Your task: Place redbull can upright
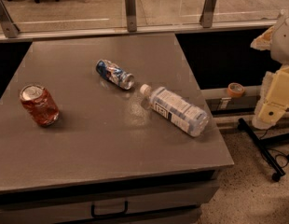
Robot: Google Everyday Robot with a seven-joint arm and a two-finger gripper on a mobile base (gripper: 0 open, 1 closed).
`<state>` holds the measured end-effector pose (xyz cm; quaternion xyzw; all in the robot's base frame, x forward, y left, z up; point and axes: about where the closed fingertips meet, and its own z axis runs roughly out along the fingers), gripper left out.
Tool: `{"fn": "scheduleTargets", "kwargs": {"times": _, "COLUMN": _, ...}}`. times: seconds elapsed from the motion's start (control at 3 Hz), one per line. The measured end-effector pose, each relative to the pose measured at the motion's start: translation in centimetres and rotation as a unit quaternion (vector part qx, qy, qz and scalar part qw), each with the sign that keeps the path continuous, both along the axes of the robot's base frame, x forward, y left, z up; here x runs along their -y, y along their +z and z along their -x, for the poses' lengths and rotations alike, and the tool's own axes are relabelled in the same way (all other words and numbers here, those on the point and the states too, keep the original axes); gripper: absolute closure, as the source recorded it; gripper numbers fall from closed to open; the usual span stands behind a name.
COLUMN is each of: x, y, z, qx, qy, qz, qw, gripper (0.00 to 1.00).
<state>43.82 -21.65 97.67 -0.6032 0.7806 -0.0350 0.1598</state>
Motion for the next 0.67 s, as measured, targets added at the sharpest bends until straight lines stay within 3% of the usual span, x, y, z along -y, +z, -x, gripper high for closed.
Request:
{"fn": "scheduleTargets", "kwargs": {"times": 0.33, "x": 0.0, "y": 0.0, "z": 0.0, "qx": 0.0, "qy": 0.0, "qz": 0.0, "qw": 1.0, "gripper": 0.0}}
{"fn": "scheduleTargets", "kwargs": {"times": 0.67, "x": -1.4, "y": -0.2, "z": -2.1, "qx": -0.004, "qy": -0.025, "qz": -0.025, "qw": 0.9994, "gripper": 0.0}}
